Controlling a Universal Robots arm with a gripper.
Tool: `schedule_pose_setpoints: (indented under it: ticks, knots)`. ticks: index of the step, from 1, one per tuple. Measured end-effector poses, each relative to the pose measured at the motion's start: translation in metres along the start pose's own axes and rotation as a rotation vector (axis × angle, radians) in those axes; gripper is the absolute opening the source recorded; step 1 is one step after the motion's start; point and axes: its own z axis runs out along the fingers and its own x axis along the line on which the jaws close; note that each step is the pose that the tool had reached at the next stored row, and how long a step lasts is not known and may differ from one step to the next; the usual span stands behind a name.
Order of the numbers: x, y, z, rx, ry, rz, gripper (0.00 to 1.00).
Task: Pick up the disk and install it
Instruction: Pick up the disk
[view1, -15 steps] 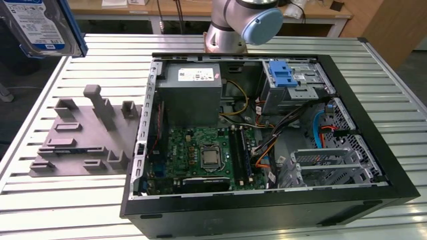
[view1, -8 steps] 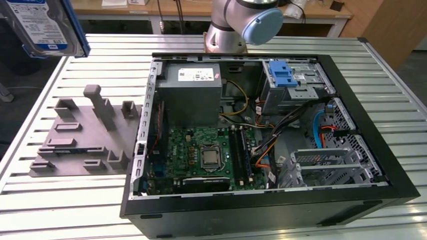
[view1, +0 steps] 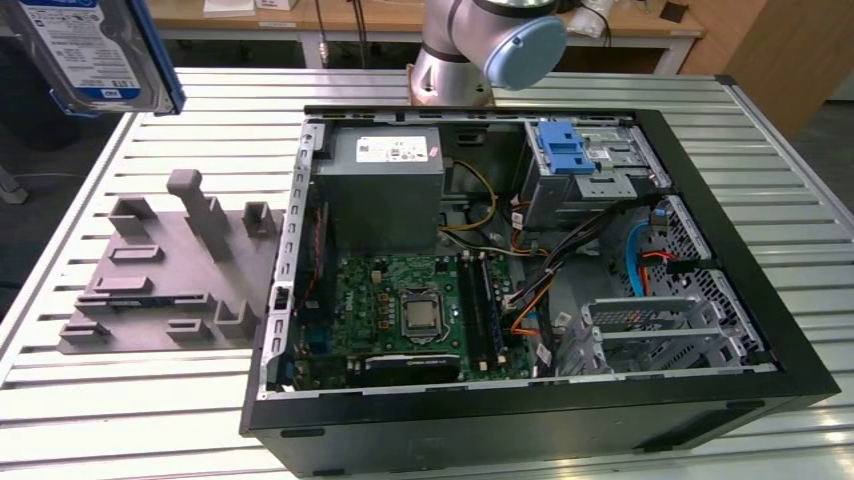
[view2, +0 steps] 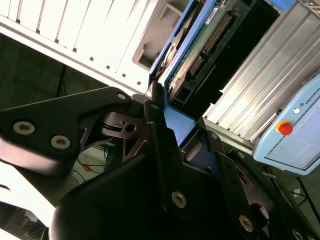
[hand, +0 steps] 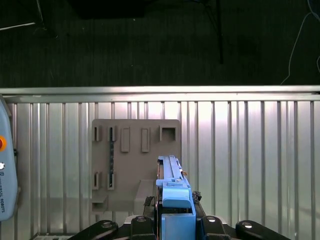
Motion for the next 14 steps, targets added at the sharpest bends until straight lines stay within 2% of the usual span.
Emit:
schedule_pose_setpoints:
  ticks: [14]
  knots:
    - [0.0000, -0.0070, 0.0000, 0.0000, 0.0000, 0.000, 0.36]
